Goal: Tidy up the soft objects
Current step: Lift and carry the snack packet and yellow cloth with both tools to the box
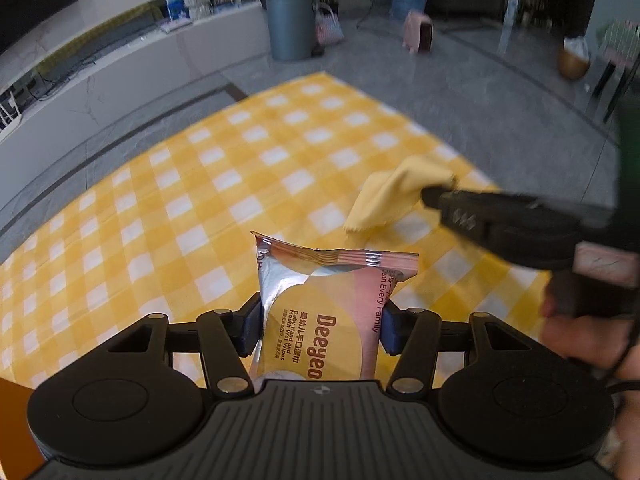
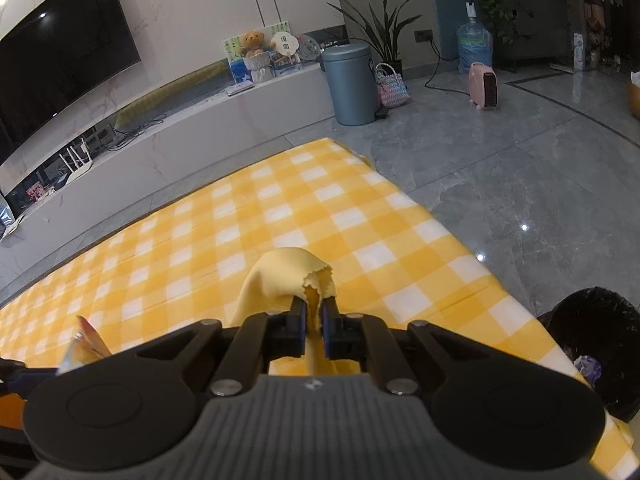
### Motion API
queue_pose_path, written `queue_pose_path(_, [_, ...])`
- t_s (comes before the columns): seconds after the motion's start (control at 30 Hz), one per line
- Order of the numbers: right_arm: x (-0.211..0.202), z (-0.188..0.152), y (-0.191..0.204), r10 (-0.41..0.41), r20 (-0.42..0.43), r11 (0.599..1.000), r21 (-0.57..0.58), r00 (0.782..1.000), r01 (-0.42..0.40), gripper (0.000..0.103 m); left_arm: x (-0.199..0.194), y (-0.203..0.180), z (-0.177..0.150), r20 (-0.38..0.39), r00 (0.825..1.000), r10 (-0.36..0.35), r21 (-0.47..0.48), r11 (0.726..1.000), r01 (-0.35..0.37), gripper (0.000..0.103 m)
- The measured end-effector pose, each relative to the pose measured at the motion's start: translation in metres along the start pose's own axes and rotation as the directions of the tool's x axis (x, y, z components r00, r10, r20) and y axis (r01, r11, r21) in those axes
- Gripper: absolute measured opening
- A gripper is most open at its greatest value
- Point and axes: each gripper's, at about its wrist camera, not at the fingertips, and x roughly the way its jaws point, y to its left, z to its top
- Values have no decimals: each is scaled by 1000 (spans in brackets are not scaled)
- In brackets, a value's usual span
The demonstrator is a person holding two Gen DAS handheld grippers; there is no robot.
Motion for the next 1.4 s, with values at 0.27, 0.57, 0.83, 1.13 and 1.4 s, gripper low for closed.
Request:
queue_pose_path(0.27, [-35, 14, -9, 37, 96, 999, 29, 995, -40, 5, -48, -5, -1, 110, 994, 17, -45, 999, -12, 64])
queue_pose_path(0.57, [-87, 19, 10, 183, 208, 982, 12, 961, -189, 5, -119, -7, -15, 240, 969, 59, -57, 997, -47, 64])
queue_pose_path(0.83, [-161, 17, 45, 344, 327, 939, -93, 880, -332, 5, -208, 34, -64, 327, 928, 177, -178, 976, -124, 64])
queue_pose_path(1.13, [-225, 1, 103, 600, 317, 799, -283, 734, -530, 5, -269, 97, -131, 380, 865, 327, -398, 902, -166, 64])
queue_pose_path(1.4, [-236, -47, 208, 676, 114, 650, -556, 728, -517, 5, -253, 149, -181, 301, 862, 408, -536, 820, -201, 64])
